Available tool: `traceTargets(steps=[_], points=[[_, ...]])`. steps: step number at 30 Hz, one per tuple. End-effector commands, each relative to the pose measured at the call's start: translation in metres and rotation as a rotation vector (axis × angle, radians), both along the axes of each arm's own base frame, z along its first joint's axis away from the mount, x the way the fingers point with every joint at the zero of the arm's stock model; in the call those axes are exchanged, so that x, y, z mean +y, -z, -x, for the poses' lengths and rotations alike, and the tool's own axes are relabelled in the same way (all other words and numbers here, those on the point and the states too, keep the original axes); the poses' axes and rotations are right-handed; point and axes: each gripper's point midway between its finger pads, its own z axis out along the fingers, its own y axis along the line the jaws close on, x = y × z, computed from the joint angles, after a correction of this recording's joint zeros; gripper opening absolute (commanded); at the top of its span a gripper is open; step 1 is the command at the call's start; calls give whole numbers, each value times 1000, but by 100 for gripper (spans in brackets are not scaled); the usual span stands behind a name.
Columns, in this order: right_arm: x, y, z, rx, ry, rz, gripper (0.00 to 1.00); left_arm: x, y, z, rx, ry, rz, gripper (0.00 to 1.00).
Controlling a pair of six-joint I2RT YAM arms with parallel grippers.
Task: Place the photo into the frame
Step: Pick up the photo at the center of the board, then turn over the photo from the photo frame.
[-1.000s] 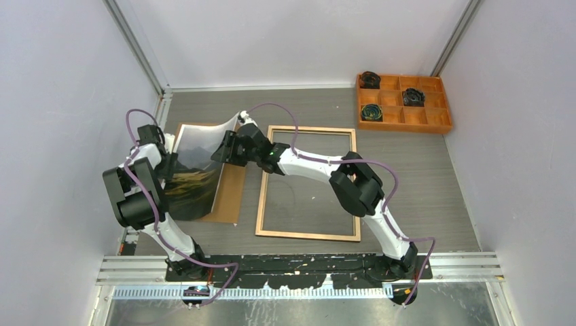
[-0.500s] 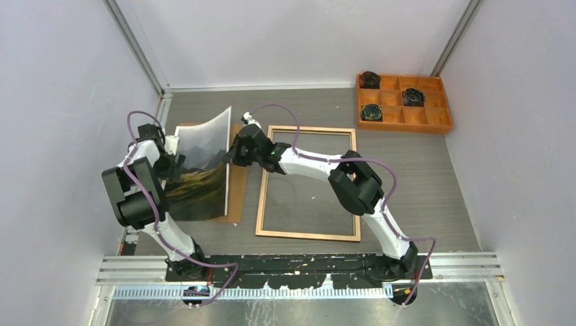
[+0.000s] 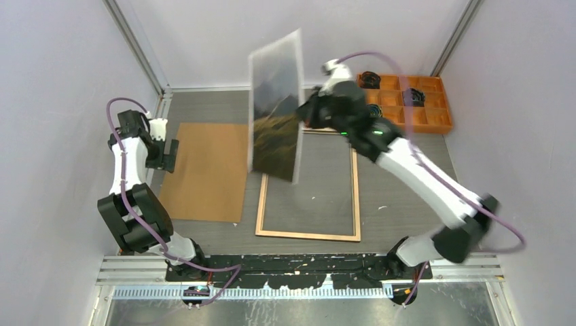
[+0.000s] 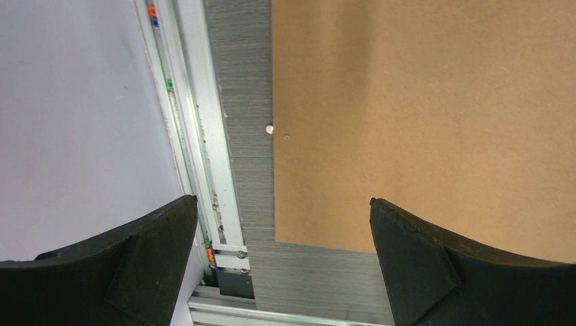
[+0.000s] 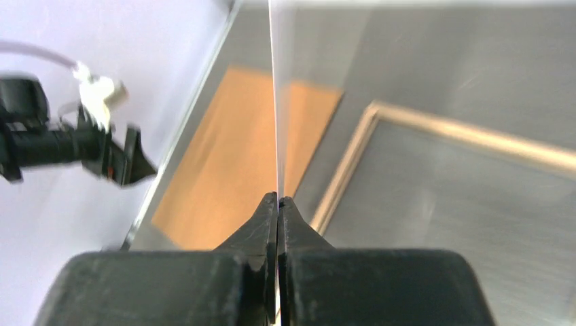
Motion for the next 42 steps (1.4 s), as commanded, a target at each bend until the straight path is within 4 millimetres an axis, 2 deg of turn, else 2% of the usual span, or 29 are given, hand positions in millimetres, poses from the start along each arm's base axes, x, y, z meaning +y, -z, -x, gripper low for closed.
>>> traceTargets(steps=[1, 4, 5, 7, 10, 15, 17, 19, 23, 29, 33, 37, 42], points=[[-115, -64, 33, -214, 157, 305, 1, -13, 7, 13, 31, -3, 65, 100], [-197, -89, 53, -225, 401, 468, 1, -14, 11, 14, 35, -6, 68, 100], [-217, -91, 61, -212, 454, 525, 1, -15, 11, 15, 34, -5, 70, 100], [-240, -84, 76, -182, 484, 608, 1, -16, 11, 15, 30, -4, 75, 100], [-249, -67, 83, -145, 492, 719, 1, -16, 10, 14, 24, -3, 75, 100], [-247, -17, 81, -17, 485, 978, 1, -16, 10, 16, 22, -5, 71, 100], [-242, -3, 80, 10, 473, 1028, 1, -16, 11, 17, 22, -4, 64, 100], [-233, 7, 79, 31, 446, 1041, 1, -15, 14, 18, 26, -4, 63, 100], [-198, 31, 83, 83, 308, 1003, 1, -16, 19, 18, 36, -8, 70, 100], [-133, 86, 88, 212, 86, 916, 1, -16, 19, 17, 31, -7, 72, 100], [-77, 120, 95, 328, -3, 708, 1, -17, 19, 18, 31, -6, 70, 100], [-28, 140, 94, 444, 14, 496, 1, -17, 19, 19, 30, -4, 65, 100], [-1, 151, 78, 520, 152, 305, 1, -17, 18, 20, 28, -3, 57, 100]])
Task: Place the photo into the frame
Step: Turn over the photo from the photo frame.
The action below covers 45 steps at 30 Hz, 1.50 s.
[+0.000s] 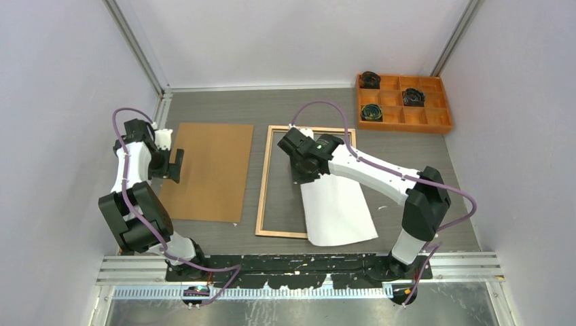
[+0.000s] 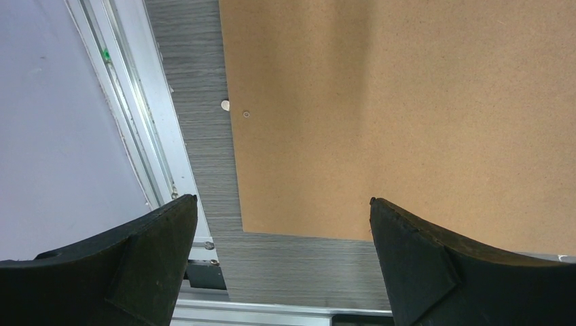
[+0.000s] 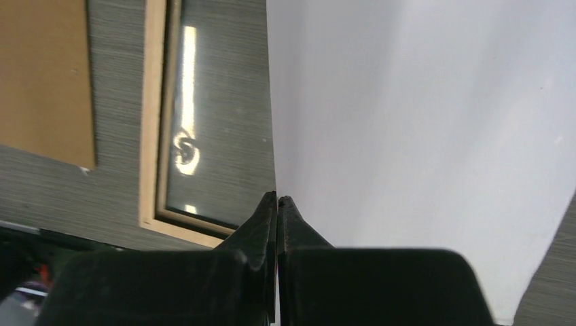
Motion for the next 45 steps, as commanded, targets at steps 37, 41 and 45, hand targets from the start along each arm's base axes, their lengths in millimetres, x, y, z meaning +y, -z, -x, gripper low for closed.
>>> traceTargets(steps=[37, 41, 45], points=[[62, 33, -79, -135, 194, -68, 1, 5, -3, -8, -30, 8, -38, 100], [62, 37, -75, -118, 173, -59, 6, 5, -2, -7, -28, 9, -35, 100], [60, 32, -77, -142, 182, -59, 67, 4, -2, -6, -29, 9, -35, 100]])
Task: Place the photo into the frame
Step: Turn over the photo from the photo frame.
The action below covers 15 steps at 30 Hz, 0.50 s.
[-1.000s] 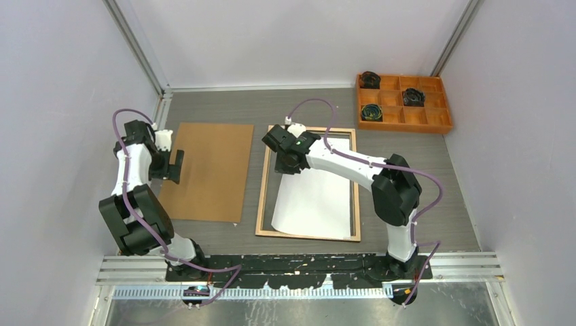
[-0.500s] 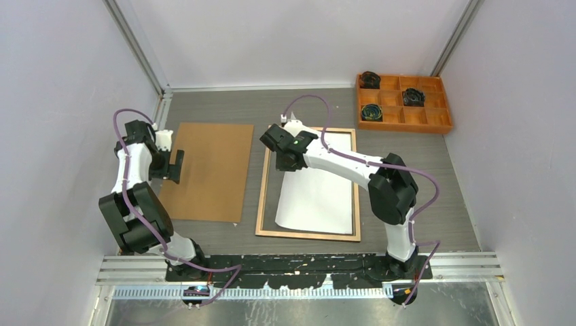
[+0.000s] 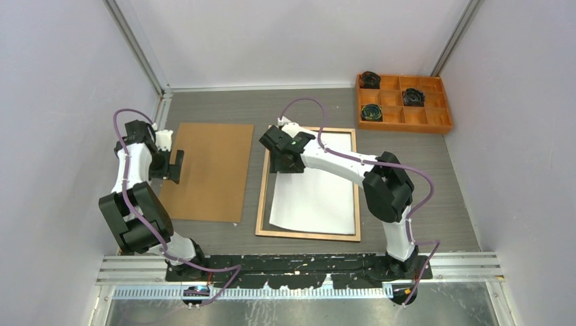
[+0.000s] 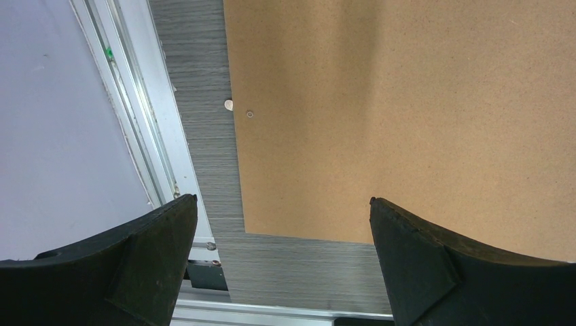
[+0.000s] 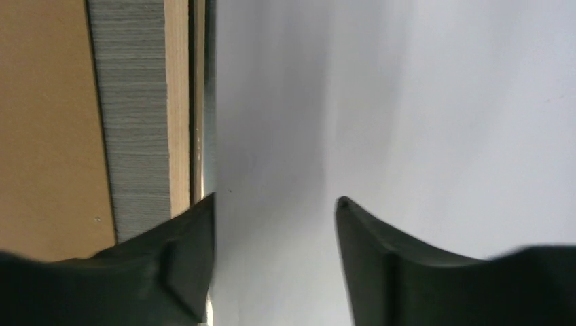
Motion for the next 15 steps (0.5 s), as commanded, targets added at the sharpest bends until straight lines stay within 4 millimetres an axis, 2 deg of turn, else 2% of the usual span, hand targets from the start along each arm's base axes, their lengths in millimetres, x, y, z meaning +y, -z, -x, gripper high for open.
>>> traceTargets(steps=[1, 3, 4, 11, 15], points=[[7, -22, -9, -61, -5, -39, 77, 3, -7, -8, -33, 13, -20, 100], [10, -28, -10, -74, -13, -60, 94, 3, -8, -7, -37, 12, -23, 100], [12, -30, -10, -80, -17, -69, 99, 3, -8, -7, -36, 13, -23, 100], [19, -45, -9, -93, -55, -115, 100, 5, -7, -7, -26, 10, -30, 100], [22, -64, -11, -135, -40, -183, 100, 9, -10, -10, -25, 1, -43, 100]])
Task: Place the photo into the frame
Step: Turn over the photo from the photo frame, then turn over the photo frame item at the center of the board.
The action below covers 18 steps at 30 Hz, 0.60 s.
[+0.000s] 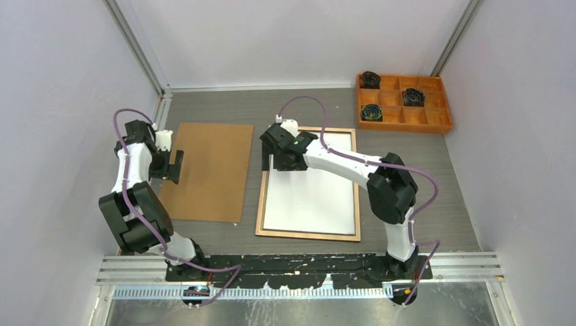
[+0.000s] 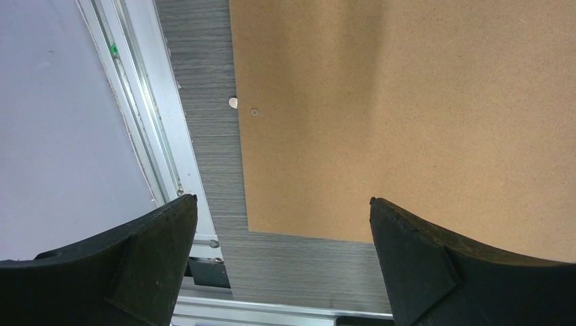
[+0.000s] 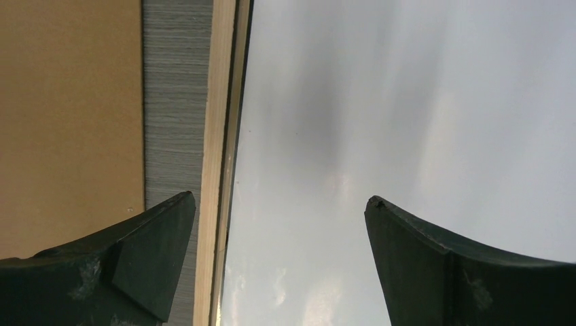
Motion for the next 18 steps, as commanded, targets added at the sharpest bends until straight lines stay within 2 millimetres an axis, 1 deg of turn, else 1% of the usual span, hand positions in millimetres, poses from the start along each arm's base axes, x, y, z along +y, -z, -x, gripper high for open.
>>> traceTargets(steps=[1, 3, 5, 8, 11, 13, 16, 18], points=[[11, -61, -10, -123, 16, -169, 100, 11, -11, -11, -24, -6, -52, 100], [18, -72, -17, -130, 9, -258, 100, 16, -15, -13, -26, -15, -69, 100], [31, -81, -20, -124, -27, -362, 100, 21, -15, -15, -28, -25, -85, 100], [52, -88, -23, -137, -59, -423, 100, 37, -16, -19, -30, -67, -129, 99], [73, -78, -27, -103, -65, -409, 100, 56, -15, -23, -30, -122, -184, 95], [86, -68, -30, -92, -58, -413, 100, 70, -11, -25, -26, -159, -229, 92], [105, -54, -33, -69, -50, -436, 100, 87, 0, -27, -11, -196, -294, 88], [117, -44, -34, -48, -44, -454, 100, 93, 10, -29, 2, -214, -317, 85]])
